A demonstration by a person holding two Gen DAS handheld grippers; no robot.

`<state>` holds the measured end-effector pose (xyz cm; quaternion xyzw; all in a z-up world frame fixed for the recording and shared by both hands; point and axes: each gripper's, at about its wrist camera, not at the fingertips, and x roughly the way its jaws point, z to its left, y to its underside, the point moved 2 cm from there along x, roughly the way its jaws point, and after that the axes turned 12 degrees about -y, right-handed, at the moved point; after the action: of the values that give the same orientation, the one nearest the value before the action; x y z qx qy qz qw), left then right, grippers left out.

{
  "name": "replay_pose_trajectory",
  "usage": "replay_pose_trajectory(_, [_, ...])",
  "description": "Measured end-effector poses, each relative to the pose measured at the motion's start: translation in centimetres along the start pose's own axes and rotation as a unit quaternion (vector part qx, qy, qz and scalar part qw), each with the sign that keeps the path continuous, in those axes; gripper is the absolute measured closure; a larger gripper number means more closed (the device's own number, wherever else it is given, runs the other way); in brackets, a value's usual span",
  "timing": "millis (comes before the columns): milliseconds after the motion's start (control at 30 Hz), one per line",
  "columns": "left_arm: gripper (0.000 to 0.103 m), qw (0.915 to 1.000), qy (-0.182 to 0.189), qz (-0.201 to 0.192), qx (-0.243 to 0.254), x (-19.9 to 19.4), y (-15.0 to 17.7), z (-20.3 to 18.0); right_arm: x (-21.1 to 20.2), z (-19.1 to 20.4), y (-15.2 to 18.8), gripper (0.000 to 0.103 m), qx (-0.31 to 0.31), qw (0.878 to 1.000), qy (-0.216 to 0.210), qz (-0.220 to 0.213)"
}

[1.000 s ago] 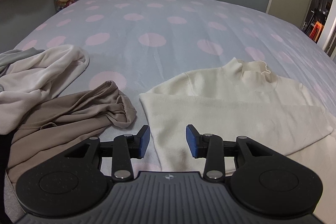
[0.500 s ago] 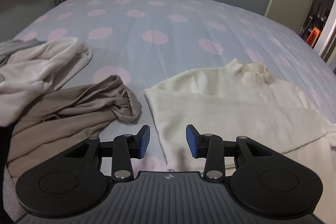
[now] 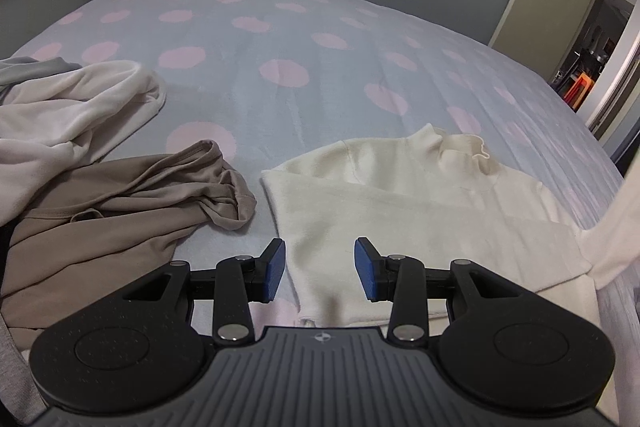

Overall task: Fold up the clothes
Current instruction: 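Fold that sleeve across the sweater body with the right gripper and release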

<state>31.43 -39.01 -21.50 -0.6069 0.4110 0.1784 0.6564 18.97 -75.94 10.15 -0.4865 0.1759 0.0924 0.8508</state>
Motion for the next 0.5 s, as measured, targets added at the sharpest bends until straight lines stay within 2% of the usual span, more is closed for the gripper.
replay_pose_trajectory(233, [0.067,0.9998,0.001,0.014,-0.012,0.4,-0.1,0.8,6.8,6.5,4.2,0.097,-0.015,0.996,-0.069,0.054])
replay_pose_trajectory(500, [0.067,0.9992,0.004,0.014,-0.036,0.7,-0.5,2.3,13.8,8.7,10.8,0.097,-0.029,0.986,-0.095,0.133])
